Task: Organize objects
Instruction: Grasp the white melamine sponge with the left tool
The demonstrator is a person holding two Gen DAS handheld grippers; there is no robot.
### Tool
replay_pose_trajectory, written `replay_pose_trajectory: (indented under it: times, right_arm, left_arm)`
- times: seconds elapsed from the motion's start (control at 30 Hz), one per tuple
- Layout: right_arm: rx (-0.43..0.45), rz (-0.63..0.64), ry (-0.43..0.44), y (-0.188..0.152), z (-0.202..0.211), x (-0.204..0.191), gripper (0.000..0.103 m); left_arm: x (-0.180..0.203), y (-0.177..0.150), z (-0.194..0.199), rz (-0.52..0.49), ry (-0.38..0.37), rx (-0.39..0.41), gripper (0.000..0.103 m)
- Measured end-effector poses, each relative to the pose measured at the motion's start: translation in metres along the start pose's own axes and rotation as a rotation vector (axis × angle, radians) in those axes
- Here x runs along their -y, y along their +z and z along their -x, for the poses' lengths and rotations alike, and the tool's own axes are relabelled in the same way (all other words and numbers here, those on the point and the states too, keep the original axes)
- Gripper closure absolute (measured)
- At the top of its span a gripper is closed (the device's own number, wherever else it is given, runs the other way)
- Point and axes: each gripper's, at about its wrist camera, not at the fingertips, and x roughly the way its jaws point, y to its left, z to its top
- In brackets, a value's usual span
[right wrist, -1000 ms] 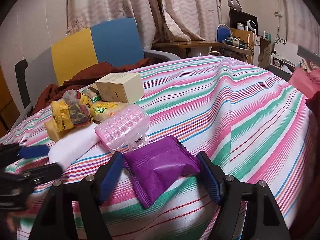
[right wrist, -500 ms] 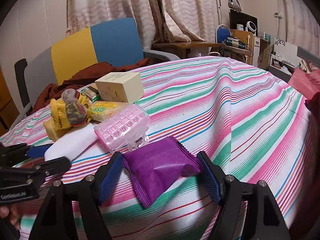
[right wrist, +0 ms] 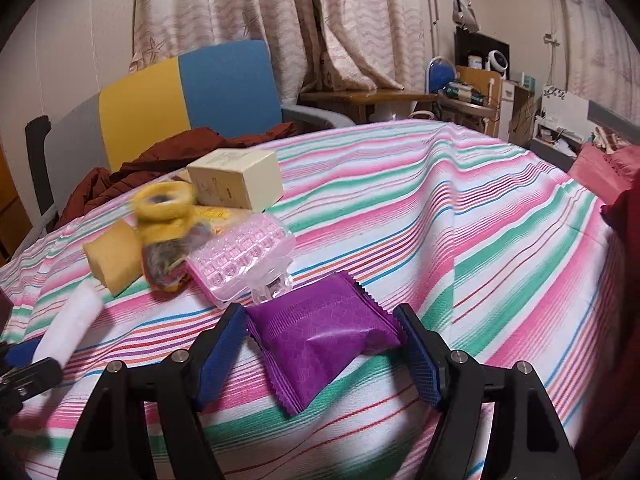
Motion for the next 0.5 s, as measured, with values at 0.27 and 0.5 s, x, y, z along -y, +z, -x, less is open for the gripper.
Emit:
replay_pose_trajectory:
  times: [0.27, 0.5]
  right_arm:
    - [0.005, -0.028, 0.016, -0.010, 0.020, -0.008, 0.028]
    - [-0.034, -0.090, 0.183, -0.016, 0.037, -0.045, 0.028]
  left_arm:
    - [-0.016, -0.009, 0.013, 0.058, -0.007, 0.025, 0.044]
    - [-0.020, -0.022, 0.025, 0.089, -0.024, 0.046, 0.044]
